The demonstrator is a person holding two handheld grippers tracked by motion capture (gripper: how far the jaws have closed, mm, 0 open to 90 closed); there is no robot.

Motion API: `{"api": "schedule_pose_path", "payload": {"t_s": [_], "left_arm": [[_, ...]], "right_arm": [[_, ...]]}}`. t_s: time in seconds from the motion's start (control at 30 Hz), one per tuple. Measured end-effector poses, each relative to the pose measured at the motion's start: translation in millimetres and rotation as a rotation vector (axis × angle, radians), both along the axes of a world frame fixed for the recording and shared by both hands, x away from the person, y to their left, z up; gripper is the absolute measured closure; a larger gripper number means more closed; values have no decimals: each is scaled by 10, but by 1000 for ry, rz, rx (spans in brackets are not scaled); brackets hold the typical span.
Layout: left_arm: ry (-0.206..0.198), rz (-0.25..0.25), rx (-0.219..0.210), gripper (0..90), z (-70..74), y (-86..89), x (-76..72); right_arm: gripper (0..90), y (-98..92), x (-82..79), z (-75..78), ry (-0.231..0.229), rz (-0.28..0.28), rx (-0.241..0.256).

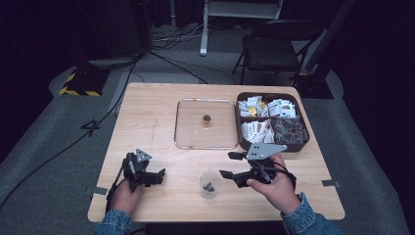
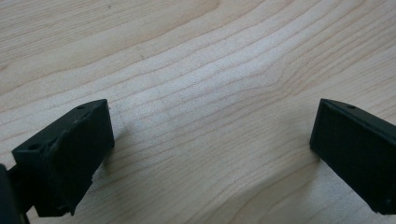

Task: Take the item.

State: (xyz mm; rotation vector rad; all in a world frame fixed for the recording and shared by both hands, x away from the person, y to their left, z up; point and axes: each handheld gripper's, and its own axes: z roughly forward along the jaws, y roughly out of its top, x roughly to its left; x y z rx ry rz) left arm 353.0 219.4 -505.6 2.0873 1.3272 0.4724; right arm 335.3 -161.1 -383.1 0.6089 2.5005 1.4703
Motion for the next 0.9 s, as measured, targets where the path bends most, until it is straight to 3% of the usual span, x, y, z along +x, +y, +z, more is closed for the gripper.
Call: {"api": "schedule_pose_path", "payload": {"t_s": [0.27,0.6,0.9], "left_arm": [[0,-3,1,0,1,0,4],[0,-3,1,0,1,0,4],[0,0,-1,0,-1,-1,-1]], "right_arm": [[299,-269,61,40,12,-55,6],[227,-593,115,53,33,-122,-30],[174,-937,161,-90,62,-227,-45]]}}
